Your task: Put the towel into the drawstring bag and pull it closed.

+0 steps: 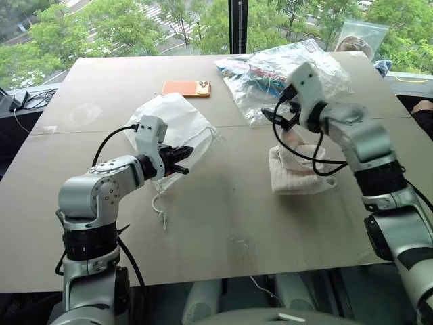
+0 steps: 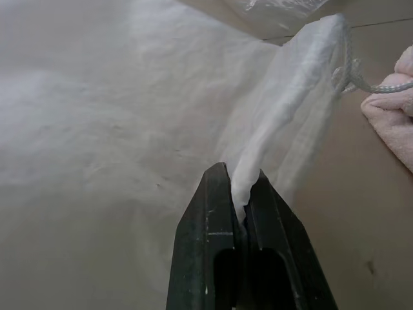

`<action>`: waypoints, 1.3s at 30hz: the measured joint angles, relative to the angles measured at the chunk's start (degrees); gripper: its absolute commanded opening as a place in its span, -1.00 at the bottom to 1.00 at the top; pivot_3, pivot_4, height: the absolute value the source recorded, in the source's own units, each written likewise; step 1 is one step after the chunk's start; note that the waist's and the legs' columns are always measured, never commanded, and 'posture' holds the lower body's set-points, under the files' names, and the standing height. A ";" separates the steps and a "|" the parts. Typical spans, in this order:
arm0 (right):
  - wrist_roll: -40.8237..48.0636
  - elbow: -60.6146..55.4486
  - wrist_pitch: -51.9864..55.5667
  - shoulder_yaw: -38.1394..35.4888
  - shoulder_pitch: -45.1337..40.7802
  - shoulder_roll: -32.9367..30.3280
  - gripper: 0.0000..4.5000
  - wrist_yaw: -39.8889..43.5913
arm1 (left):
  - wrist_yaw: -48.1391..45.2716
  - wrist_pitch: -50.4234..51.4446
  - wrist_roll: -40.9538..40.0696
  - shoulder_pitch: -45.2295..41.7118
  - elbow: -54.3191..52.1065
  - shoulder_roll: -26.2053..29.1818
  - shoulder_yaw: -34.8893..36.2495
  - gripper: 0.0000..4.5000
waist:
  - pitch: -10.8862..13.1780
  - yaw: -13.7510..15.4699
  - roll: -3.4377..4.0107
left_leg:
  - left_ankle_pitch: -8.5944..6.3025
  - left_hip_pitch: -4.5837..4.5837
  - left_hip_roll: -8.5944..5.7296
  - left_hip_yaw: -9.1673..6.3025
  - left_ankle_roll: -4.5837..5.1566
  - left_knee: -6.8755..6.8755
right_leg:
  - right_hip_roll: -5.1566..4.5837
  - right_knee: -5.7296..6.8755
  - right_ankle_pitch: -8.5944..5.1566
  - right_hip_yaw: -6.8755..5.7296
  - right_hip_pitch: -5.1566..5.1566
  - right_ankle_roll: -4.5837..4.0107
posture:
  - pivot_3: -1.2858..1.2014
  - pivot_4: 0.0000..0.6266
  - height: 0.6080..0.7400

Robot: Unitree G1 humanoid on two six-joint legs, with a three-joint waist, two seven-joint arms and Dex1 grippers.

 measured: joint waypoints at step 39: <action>9.47 -21.93 18.24 -13.28 27.39 -16.54 1.00 15.04 | 2.01 -1.70 -2.29 0.95 -0.09 0.39 -1.28 -0.96 | -0.02 0.76 -0.06 | -0.11 0.19 0.03 0.00 0.21 0.42 | 0.04 0.58 -0.04 -0.04 0.10 0.03 | 0.03 -0.52 1.00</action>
